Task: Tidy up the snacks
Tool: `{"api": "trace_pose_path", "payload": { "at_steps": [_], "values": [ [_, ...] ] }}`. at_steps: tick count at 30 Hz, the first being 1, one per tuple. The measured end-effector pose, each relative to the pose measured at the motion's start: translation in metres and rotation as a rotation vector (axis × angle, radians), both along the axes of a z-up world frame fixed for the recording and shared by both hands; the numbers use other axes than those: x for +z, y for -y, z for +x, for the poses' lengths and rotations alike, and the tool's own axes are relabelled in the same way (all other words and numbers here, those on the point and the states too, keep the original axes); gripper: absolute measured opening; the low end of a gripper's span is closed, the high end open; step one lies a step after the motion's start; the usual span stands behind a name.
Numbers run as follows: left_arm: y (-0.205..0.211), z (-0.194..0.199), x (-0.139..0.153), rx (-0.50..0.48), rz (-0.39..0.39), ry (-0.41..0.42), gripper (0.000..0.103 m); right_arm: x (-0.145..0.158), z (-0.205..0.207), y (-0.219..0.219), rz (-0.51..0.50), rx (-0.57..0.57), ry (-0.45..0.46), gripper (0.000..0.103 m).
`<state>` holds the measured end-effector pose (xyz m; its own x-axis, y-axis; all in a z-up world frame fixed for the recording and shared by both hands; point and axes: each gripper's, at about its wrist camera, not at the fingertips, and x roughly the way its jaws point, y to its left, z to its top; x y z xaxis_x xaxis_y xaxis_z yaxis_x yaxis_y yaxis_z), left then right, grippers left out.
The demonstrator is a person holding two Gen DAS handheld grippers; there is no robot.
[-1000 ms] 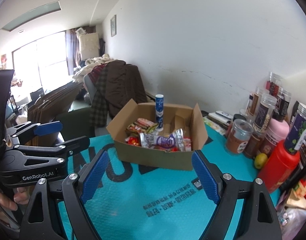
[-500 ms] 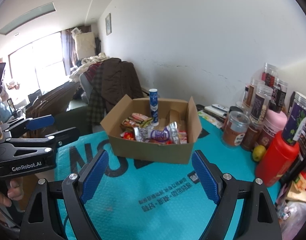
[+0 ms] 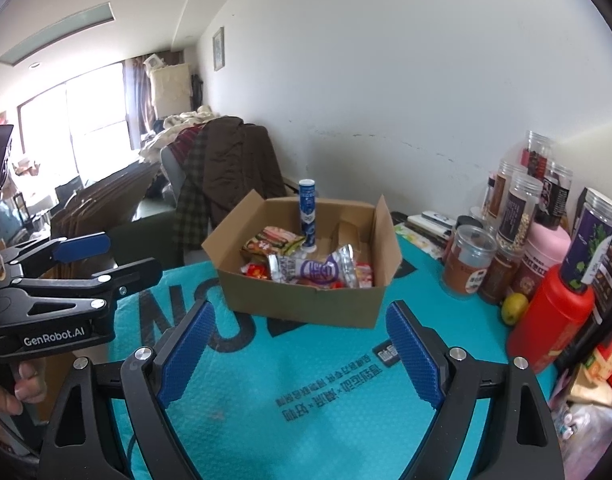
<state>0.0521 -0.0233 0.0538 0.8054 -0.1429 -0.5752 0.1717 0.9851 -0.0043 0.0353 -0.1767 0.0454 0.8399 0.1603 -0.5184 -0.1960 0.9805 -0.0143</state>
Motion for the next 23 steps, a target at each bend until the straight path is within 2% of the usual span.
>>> {"api": "trace_pose_path", "payload": {
  "at_steps": [8,13,23],
  "values": [
    [0.0048,0.0036,-0.0050,-0.017,-0.004,-0.034,0.080,-0.0003,0.0009,0.0034,0.001,-0.014,-0.004,0.089],
    [0.0074,0.0026,-0.0040,0.024,0.044,-0.009,0.080,-0.0010,0.0016,0.0034,-0.005,-0.018,-0.006,0.089],
    [0.0052,0.0011,-0.0041,0.015,0.035,-0.014,0.080,-0.0030,0.0021,0.0031,-0.009,-0.020,-0.014,0.090]
  ]
}}
